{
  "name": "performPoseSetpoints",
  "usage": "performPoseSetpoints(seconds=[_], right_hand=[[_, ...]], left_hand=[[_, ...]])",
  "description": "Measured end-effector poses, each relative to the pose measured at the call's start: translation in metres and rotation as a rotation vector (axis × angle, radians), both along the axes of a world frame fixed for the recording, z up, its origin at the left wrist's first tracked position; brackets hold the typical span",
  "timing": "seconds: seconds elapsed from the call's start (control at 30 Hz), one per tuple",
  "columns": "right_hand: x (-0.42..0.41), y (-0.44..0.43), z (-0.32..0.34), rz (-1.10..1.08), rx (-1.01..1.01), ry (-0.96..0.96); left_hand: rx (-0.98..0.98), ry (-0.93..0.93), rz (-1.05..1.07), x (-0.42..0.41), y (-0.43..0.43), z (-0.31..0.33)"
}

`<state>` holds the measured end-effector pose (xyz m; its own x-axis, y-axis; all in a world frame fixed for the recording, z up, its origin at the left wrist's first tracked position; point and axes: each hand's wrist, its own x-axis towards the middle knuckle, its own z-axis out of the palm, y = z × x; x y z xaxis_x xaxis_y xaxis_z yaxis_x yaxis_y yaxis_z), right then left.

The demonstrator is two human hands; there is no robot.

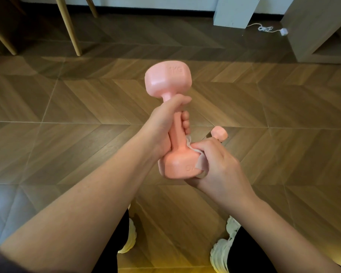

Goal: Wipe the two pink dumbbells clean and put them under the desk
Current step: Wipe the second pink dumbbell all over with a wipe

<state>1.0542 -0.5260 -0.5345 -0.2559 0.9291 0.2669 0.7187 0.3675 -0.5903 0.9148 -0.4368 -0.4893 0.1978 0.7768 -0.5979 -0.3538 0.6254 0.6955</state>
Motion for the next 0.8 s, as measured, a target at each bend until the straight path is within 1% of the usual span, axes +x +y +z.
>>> performPoseSetpoints(seconds=[0.1,0.2,0.27,0.43,0.5,0.57,0.63,0.73,0.77,0.8], right_hand=[[0.002,0.001,-0.003,0.021,0.021,-0.040],[0.002,-0.001,-0.007,0.052,0.055,-0.092],[-0.001,-0.003,-0.006,0.067,0.023,-0.078],[-0.004,-0.003,0.000,0.072,-0.079,-0.042],[-0.003,-0.002,0.002,0.063,-0.179,-0.038],[-0.001,-0.003,0.001,0.051,-0.208,-0.040],[-0.002,-0.004,0.002,0.013,-0.151,-0.002],[-0.005,-0.004,0.006,-0.051,0.045,0.081],[-0.004,-0.002,0.008,-0.054,0.053,0.107],[-0.003,0.000,0.009,-0.044,-0.007,0.126]], left_hand=[[-0.018,0.080,-0.019,0.000,0.001,-0.003],[-0.098,0.099,-0.038,0.000,0.000,-0.009],[-0.111,0.080,-0.050,-0.001,-0.001,-0.010],[-0.042,0.030,-0.117,-0.002,-0.001,-0.001],[-0.034,0.038,-0.108,0.000,-0.002,-0.002],[-0.030,0.047,-0.084,0.000,-0.003,-0.003],[-0.023,0.043,-0.047,0.000,-0.002,-0.002],[-0.013,0.002,0.041,-0.003,0.003,0.001],[-0.005,-0.017,0.065,-0.005,0.004,0.001],[0.006,-0.034,0.080,-0.007,0.005,0.001]])
